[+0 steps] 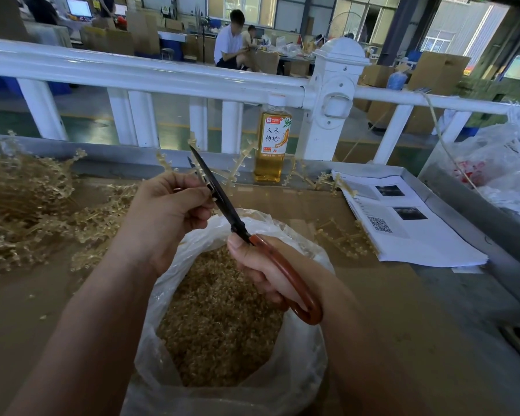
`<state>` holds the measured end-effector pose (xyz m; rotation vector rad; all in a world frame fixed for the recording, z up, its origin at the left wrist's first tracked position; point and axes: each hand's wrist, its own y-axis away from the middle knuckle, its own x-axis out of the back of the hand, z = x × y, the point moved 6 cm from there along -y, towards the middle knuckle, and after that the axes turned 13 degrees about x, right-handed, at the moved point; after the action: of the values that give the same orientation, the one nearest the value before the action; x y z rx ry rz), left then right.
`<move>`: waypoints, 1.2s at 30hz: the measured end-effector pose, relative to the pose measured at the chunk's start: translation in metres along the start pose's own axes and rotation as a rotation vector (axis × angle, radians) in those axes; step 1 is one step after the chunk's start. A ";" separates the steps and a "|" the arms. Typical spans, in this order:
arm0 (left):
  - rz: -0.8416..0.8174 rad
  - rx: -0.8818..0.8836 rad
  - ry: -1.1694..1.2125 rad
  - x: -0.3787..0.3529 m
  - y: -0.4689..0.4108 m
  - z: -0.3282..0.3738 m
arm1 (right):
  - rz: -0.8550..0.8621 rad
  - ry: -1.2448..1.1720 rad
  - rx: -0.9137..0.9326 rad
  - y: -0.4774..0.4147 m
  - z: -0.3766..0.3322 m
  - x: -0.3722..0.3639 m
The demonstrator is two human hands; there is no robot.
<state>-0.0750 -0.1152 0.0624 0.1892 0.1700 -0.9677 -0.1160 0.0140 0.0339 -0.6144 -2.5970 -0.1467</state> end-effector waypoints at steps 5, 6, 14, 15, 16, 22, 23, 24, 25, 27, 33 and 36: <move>-0.008 0.007 0.021 -0.002 0.001 0.001 | -0.031 0.037 0.020 0.000 -0.008 0.001; -0.011 0.010 0.025 -0.003 0.001 0.001 | -0.032 0.029 0.018 0.001 -0.009 0.001; -0.008 0.017 0.027 -0.001 0.001 0.002 | -0.035 0.029 0.063 0.003 -0.012 0.000; -0.003 0.016 0.023 -0.001 0.001 0.002 | -0.034 0.028 0.059 0.003 -0.012 0.000; -0.001 0.015 0.018 0.000 0.000 0.003 | -0.031 0.022 0.051 0.003 -0.011 0.000; 0.002 0.013 0.019 0.000 0.000 0.002 | -0.009 0.019 0.030 0.004 -0.011 -0.001; 0.006 0.014 0.025 0.000 0.000 0.002 | -0.005 0.014 0.027 0.004 -0.012 -0.001; 0.008 0.014 0.031 0.000 -0.001 0.002 | 0.001 0.002 0.017 0.005 -0.013 -0.001; 0.008 0.014 0.037 -0.001 0.000 0.001 | 0.008 -0.014 0.011 0.005 -0.013 -0.001; 0.006 0.011 0.046 -0.001 0.000 0.001 | 0.032 -0.050 -0.004 0.006 -0.014 0.000; 0.008 0.009 0.060 -0.003 0.001 0.001 | -0.013 -0.022 -0.029 0.003 -0.023 0.000; 0.003 0.006 0.059 -0.003 0.001 0.002 | 0.003 0.024 -0.003 0.001 -0.022 0.002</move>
<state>-0.0753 -0.1127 0.0652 0.2234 0.2209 -0.9600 -0.1078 0.0116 0.0543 -0.6135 -2.5737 -0.1564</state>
